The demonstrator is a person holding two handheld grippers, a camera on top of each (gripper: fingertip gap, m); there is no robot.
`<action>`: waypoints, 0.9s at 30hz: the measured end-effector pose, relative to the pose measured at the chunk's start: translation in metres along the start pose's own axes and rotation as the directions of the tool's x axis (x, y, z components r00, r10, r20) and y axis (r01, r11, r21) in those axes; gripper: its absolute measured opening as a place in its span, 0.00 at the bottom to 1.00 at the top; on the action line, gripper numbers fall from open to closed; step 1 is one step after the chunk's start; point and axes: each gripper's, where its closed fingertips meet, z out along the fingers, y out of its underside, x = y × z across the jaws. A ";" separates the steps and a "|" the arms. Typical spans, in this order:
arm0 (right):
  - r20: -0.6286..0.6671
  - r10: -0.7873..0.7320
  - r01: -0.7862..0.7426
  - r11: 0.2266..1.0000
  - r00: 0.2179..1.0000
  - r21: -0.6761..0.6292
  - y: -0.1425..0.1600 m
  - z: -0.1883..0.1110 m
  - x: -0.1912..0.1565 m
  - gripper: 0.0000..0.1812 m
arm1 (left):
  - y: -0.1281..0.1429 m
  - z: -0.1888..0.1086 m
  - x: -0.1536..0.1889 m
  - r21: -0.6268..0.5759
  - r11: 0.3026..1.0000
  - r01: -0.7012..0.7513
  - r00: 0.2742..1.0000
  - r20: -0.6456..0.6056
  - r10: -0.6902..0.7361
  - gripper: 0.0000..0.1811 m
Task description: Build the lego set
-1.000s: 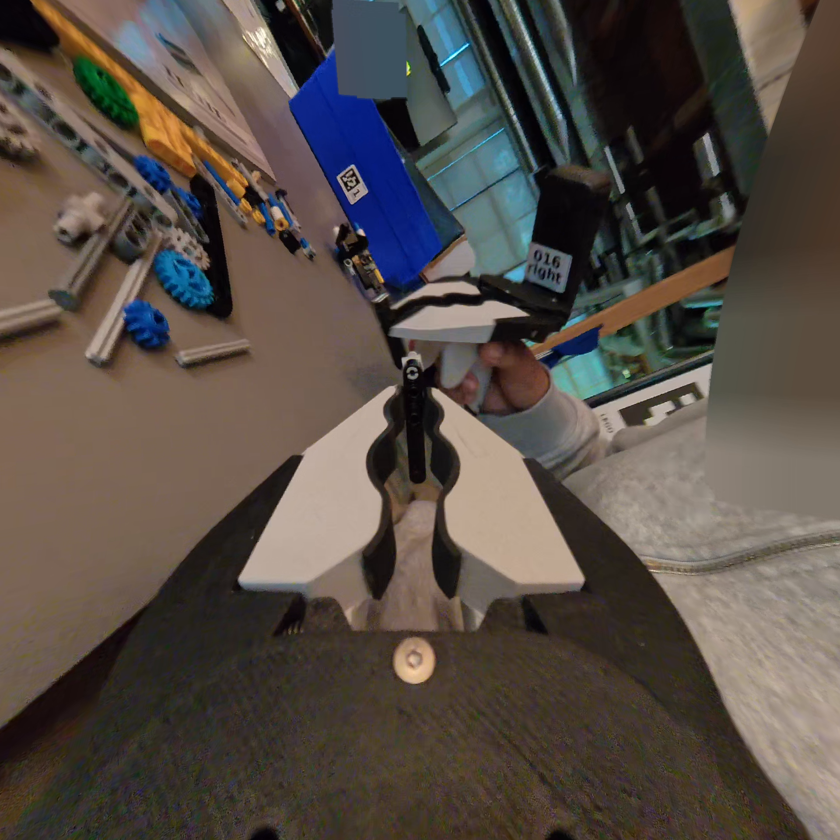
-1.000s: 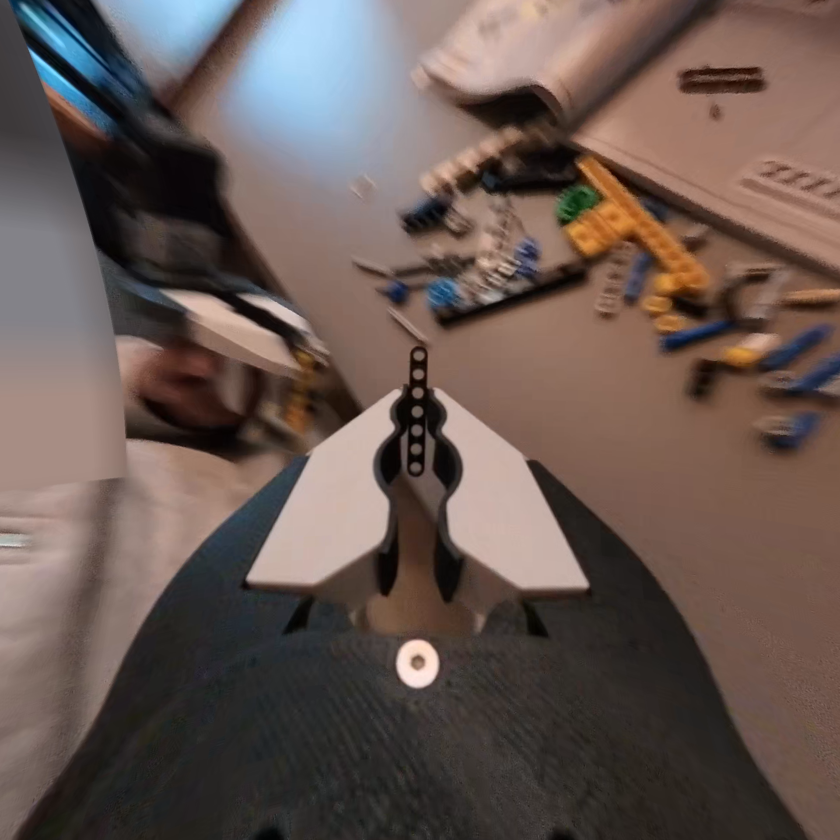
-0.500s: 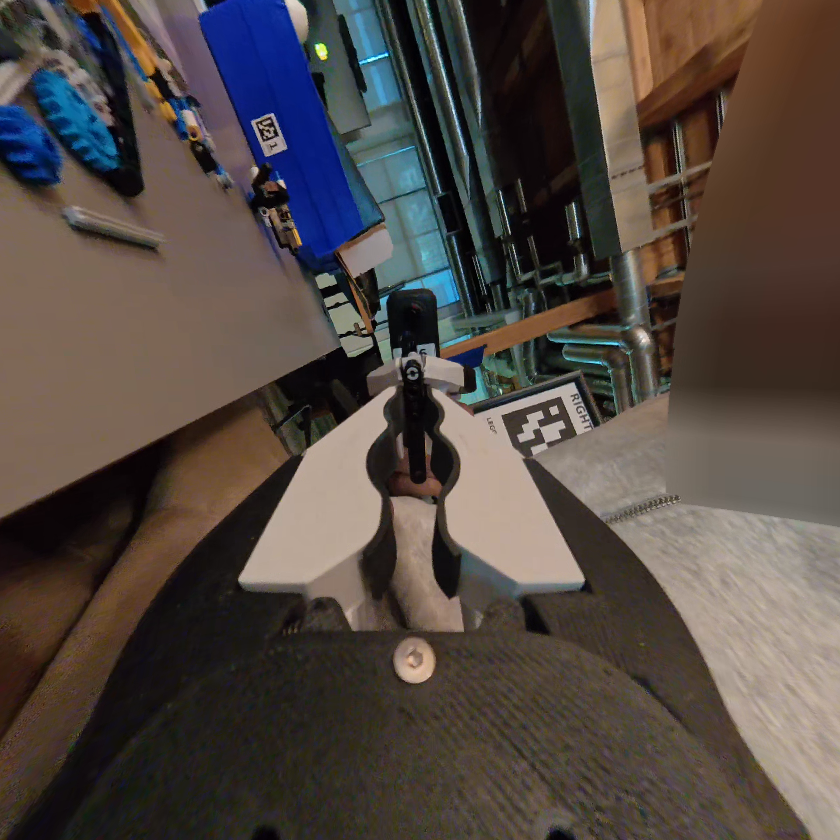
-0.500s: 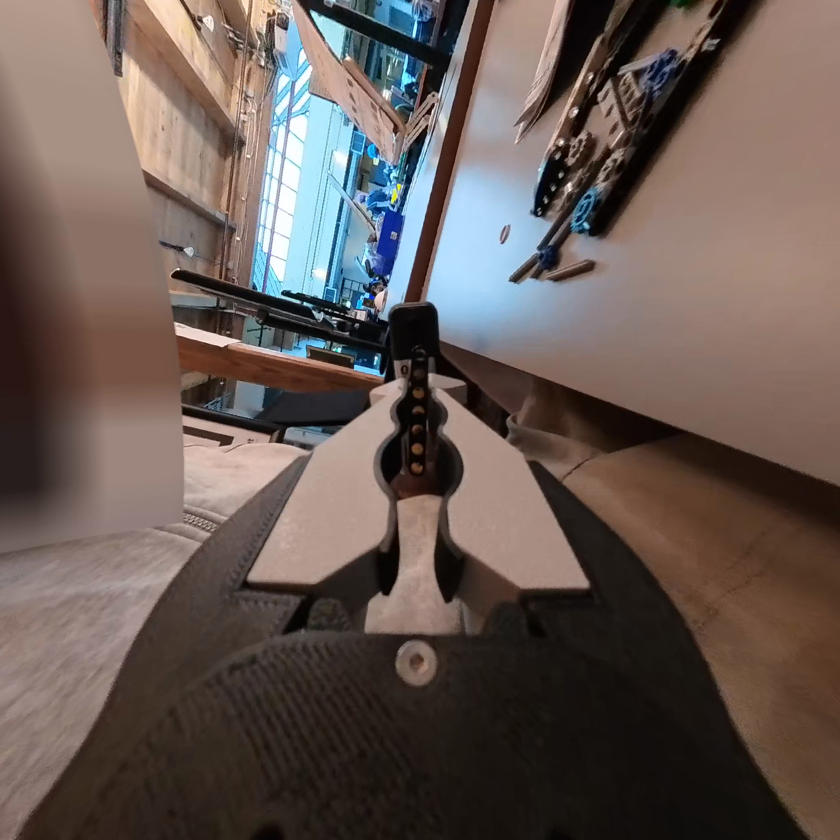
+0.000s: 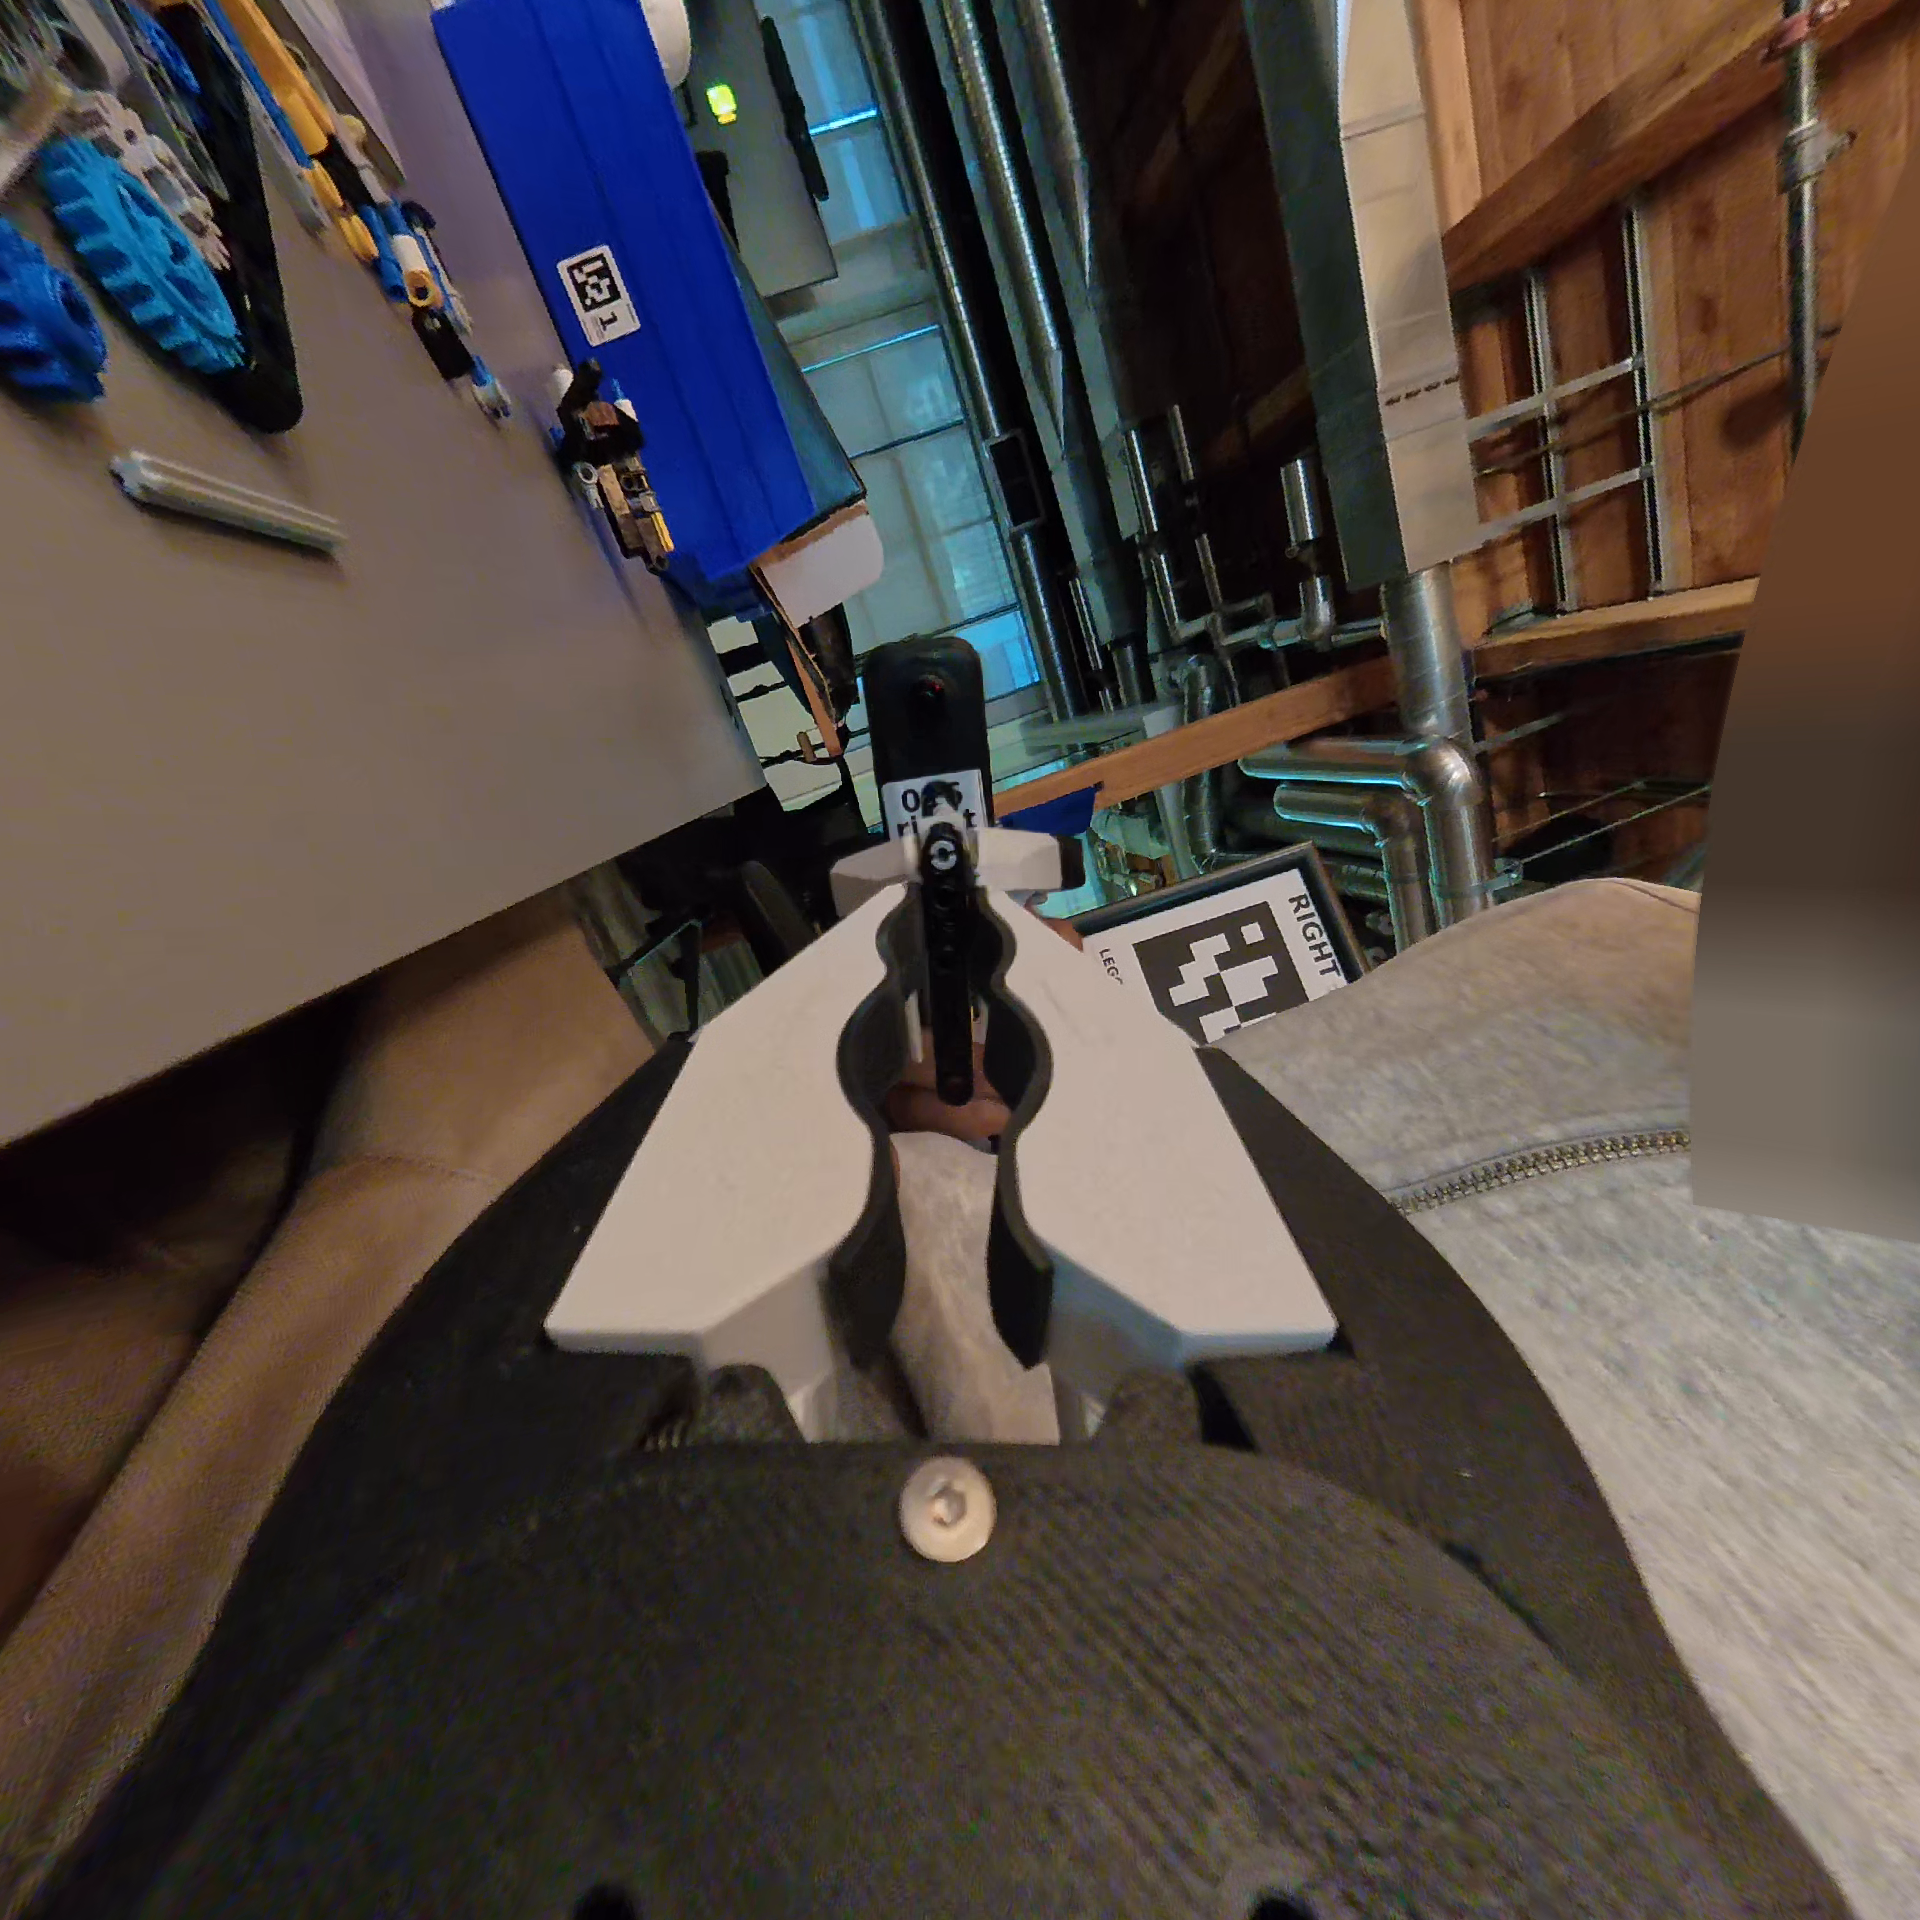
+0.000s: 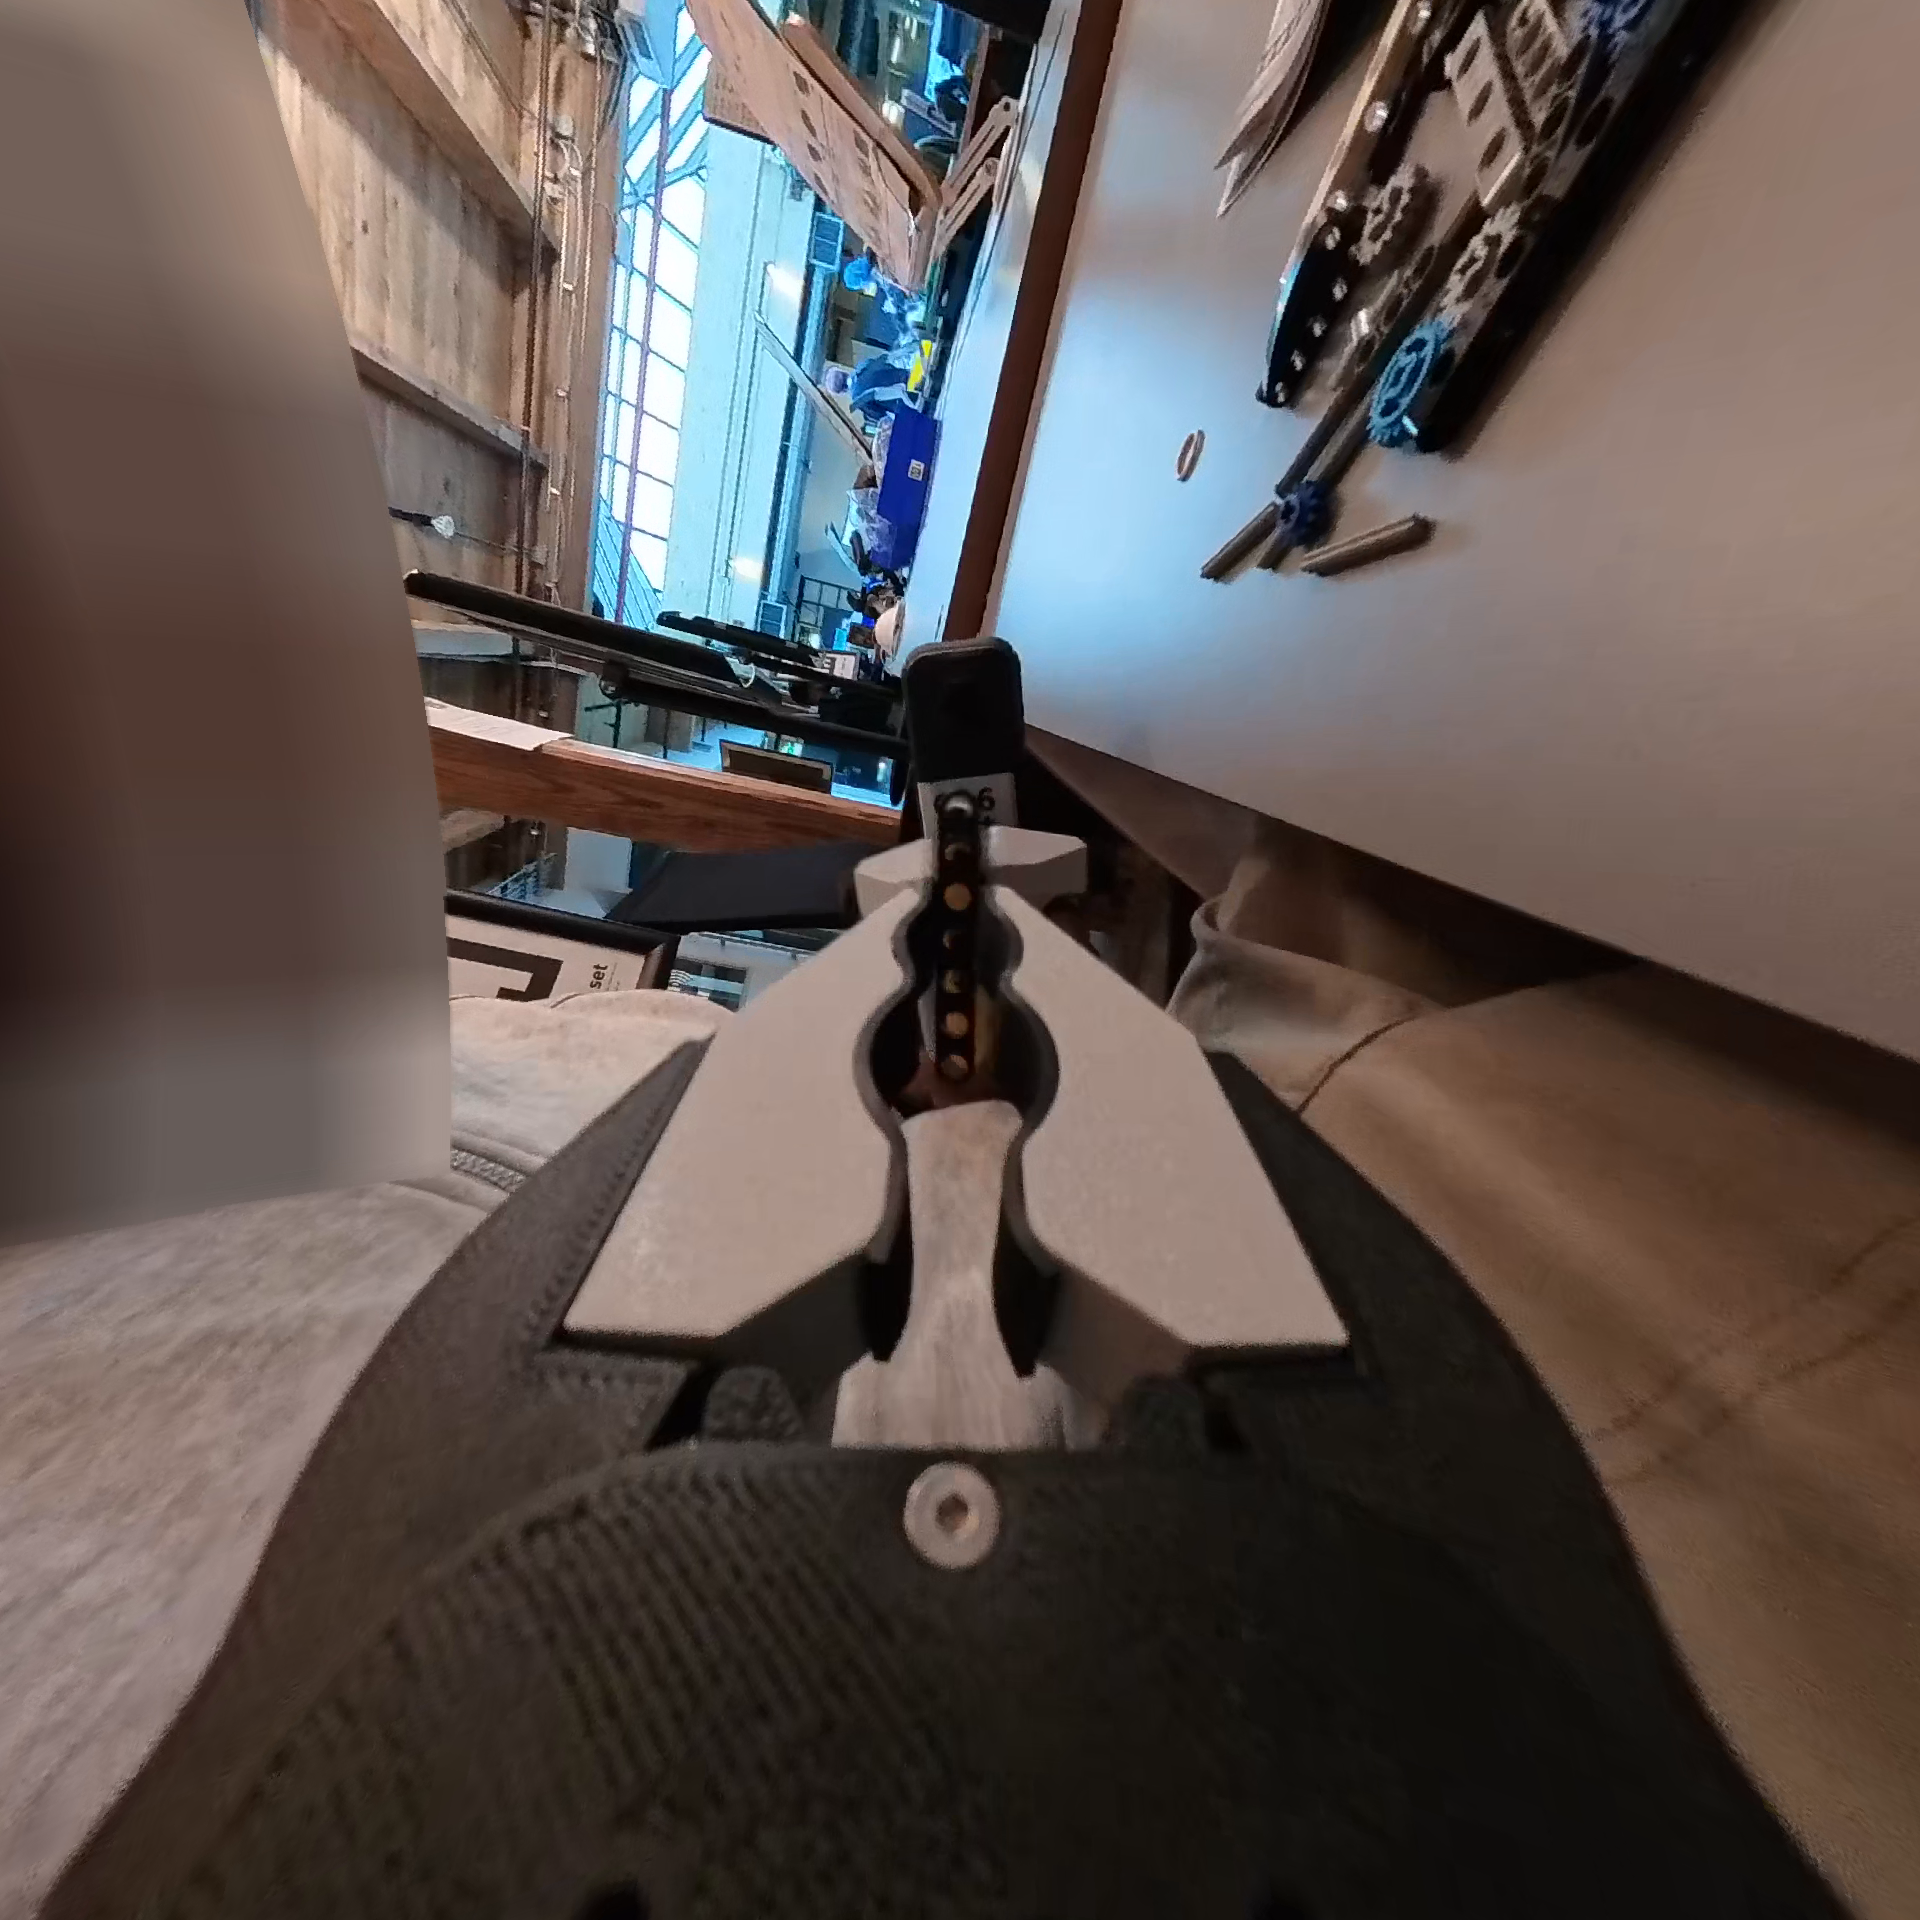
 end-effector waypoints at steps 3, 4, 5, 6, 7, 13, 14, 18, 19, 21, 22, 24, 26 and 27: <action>-0.001 0.008 -0.008 1.000 1.000 -0.017 0.003 -0.002 0.001 0.02 | 0.003 0.001 -0.001 -0.020 1.000 0.020 1.000 -0.003 -0.020 0.02; -0.005 0.007 -0.007 1.000 1.000 -0.022 0.005 -0.002 0.002 0.02 | 0.004 0.002 -0.002 -0.034 0.999 0.033 0.999 -0.003 -0.033 0.01; -0.007 0.007 -0.008 1.000 1.000 -0.028 0.006 -0.003 0.003 0.02 | 0.006 0.002 -0.002 -0.047 0.998 0.046 0.999 -0.005 -0.046 0.02; -0.010 0.009 -0.009 0.999 1.000 -0.034 0.007 -0.004 0.003 0.02 | 0.008 0.003 -0.003 -0.061 0.997 0.054 0.998 -0.004 -0.055 0.02; -0.015 0.010 -0.010 0.999 1.000 -0.040 0.009 -0.005 0.004 0.02 | 0.009 0.003 -0.004 -0.076 0.995 0.061 0.998 0.000 -0.061 0.01; -0.037 0.026 -0.029 0.996 0.999 -0.088 0.022 -0.014 0.008 0.02 | 0.023 0.005 -0.006 -0.167 0.983 0.071 0.997 0.022 -0.068 0.02; -0.039 0.025 -0.029 0.995 0.999 -0.095 0.024 -0.015 0.008 0.02 | 0.026 0.005 -0.006 -0.188 0.980 0.067 0.998 0.024 -0.064 0.02; -0.034 0.016 -0.020 0.994 0.999 -0.109 0.033 -0.020 0.006 0.02 | 0.037 0.006 -0.004 -0.261 0.964 0.056 0.998 0.017 -0.053 0.02; -0.033 0.019 -0.023 0.994 0.999 -0.107 0.034 -0.021 0.007 0.02 | 0.038 0.006 -0.004 -0.270 0.961 0.058 0.998 0.019 -0.055 0.02; -0.035 0.015 -0.018 0.995 0.999 -0.101 0.035 -0.022 0.007 0.02 | 0.040 0.006 -0.004 -0.279 0.958 0.063 0.998 0.020 -0.060 0.02; -0.037 0.006 -0.010 0.995 0.999 -0.101 0.036 -0.022 0.007 0.02 | 0.041 0.006 -0.004 -0.283 0.957 0.063 0.998 0.019 -0.060 0.02; -0.038 -0.004 0.000 0.995 0.999 -0.102 0.036 -0.022 0.006 0.02 | 0.041 0.007 -0.003 -0.284 0.957 0.059 0.998 0.014 -0.058 0.02; -0.032 0.002 -0.005 0.995 0.999 -0.102 0.036 -0.022 0.006 0.02 | 0.041 0.007 -0.003 -0.283 0.957 0.059 0.998 0.011 -0.058 0.02; -0.028 0.007 -0.010 0.995 1.000 -0.103 0.036 -0.022 0.006 0.02 | 0.042 0.007 -0.003 -0.283 0.957 0.058 0.998 0.010 -0.057 0.02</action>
